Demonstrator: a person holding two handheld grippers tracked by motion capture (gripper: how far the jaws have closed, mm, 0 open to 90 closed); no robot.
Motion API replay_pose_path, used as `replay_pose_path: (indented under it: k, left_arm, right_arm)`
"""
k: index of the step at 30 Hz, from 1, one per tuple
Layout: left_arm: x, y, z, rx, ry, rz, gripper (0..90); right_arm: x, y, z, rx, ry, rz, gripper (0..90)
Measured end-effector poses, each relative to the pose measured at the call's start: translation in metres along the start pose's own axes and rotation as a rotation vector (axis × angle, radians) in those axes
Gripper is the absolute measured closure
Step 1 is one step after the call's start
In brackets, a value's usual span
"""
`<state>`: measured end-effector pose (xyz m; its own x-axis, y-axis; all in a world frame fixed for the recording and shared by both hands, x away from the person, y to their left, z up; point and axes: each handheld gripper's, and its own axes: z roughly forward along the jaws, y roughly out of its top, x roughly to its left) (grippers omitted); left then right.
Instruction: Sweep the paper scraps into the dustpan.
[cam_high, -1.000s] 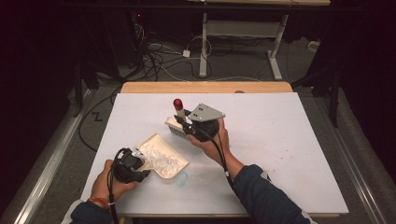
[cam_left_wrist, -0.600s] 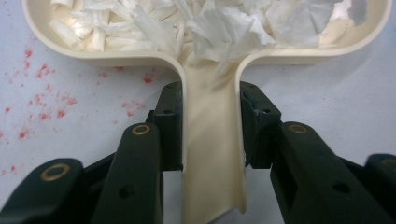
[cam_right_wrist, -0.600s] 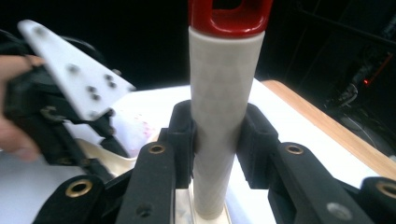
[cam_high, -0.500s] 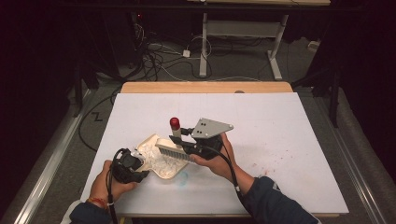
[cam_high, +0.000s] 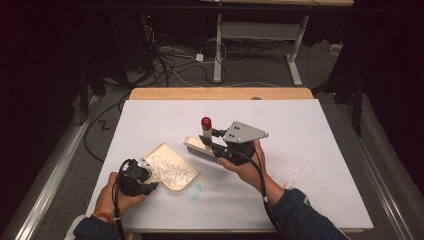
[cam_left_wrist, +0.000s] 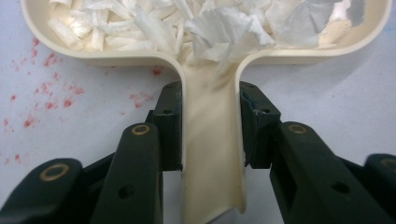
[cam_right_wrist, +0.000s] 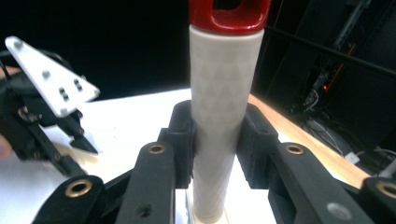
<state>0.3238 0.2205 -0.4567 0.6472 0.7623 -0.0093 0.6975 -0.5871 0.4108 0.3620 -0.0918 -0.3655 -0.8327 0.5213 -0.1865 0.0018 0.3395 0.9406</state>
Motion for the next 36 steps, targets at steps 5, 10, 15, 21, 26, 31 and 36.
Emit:
replay_pose_path:
  k: [5,10,15,21,26,31,36]
  left_arm:
    - [0.002,-0.001,-0.001,-0.004,0.018,-0.012,63.5]
    - [0.007,-0.006,-0.008,0.000,0.017,-0.004,63.5]
    - [0.009,-0.018,-0.013,0.016,0.004,0.012,63.6]
    - [0.007,-0.026,-0.017,0.009,0.003,0.006,63.5]
    - [0.004,-0.024,-0.012,0.002,0.013,-0.015,63.5]
    - [0.007,-0.022,-0.008,-0.020,0.020,-0.027,63.4]
    - [0.008,-0.018,-0.006,-0.034,0.035,-0.033,63.5]
  right_arm:
    - [-0.011,-0.009,-0.016,0.024,-0.037,0.012,70.3]
    - [-0.017,-0.018,-0.031,0.047,-0.043,0.029,70.3]
    - [-0.015,-0.020,-0.047,0.072,-0.030,0.019,70.3]
    - [-0.009,-0.022,-0.062,0.094,-0.001,0.004,70.3]
    - [-0.008,-0.025,-0.060,0.103,0.006,0.009,70.3]
    - [-0.013,-0.024,-0.066,0.090,0.005,0.027,70.3]
    - [-0.025,-0.023,-0.085,0.070,-0.013,0.049,70.3]
